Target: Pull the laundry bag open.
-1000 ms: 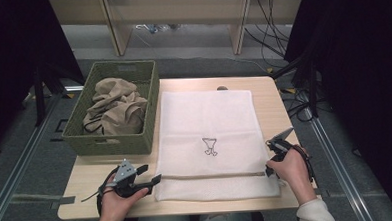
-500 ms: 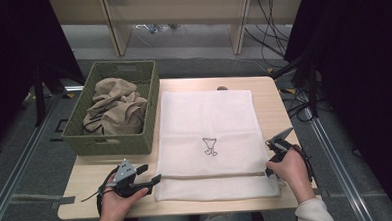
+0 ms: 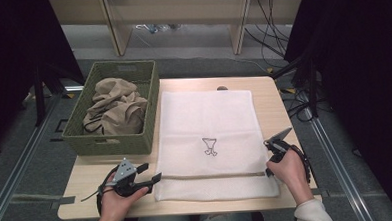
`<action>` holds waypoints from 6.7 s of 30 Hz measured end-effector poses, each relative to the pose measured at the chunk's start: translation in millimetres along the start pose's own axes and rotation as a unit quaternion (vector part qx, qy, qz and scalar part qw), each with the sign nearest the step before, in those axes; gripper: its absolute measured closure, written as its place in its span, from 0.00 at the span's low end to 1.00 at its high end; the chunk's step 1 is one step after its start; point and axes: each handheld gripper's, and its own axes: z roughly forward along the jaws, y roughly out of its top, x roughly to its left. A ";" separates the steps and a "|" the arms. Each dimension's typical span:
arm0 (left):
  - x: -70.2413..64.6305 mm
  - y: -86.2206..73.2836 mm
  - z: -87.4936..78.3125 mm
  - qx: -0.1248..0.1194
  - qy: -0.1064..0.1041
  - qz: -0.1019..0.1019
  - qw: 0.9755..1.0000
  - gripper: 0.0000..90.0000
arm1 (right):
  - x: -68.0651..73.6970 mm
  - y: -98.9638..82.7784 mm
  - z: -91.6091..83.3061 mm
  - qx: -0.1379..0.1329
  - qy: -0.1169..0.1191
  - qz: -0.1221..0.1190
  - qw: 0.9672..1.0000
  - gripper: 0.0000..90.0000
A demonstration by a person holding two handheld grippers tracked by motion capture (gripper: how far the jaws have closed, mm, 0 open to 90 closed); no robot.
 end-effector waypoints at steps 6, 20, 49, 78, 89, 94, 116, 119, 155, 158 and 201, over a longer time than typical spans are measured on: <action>-8.2 8.0 0.8 0.005 -0.028 0.020 0.999 0.44 | -0.1 -4.3 -6.1 -0.044 -0.001 -0.026 0.999 0.93; -23.4 29.8 14.8 0.008 -0.077 0.034 0.996 0.50 | 11.4 -11.1 -39.4 -0.072 0.000 -0.016 0.997 0.93; -94.4 87.2 96.7 0.021 -0.182 0.099 0.978 0.54 | 19.9 -13.6 -51.7 -0.099 0.001 -0.028 0.995 0.93; -124.8 91.1 131.7 0.032 -0.180 0.125 0.975 0.51 | 23.8 -15.4 -59.2 -0.111 0.004 -0.021 0.994 0.93; -129.8 93.5 137.9 0.033 -0.180 0.124 0.975 0.51 | 27.4 -12.2 -61.9 -0.114 0.001 -0.027 0.993 0.93; -133.5 94.4 145.1 0.039 -0.186 0.125 0.974 0.51 | 29.8 -13.0 -64.4 -0.114 0.003 -0.029 0.993 0.93; -161.0 94.4 185.6 0.073 -0.216 0.133 0.965 0.56 | 33.7 -14.5 -66.0 -0.119 0.007 -0.041 0.992 0.93; -165.6 94.1 189.2 0.075 -0.219 0.133 0.964 0.57 | 34.3 -13.9 -65.4 -0.119 0.006 -0.034 0.992 0.93; -178.1 98.5 210.4 0.137 -0.208 0.092 0.964 0.89 | 38.8 -15.0 -64.8 -0.115 0.006 -0.047 0.992 0.94; -177.0 99.4 211.3 0.136 -0.213 0.076 0.964 0.90 | 38.6 -15.1 -65.0 -0.117 0.007 -0.045 0.992 0.94; -168.9 108.1 196.2 0.156 -0.223 0.014 0.962 0.96 | 36.0 -14.2 -52.2 -0.094 0.002 -0.037 0.995 0.94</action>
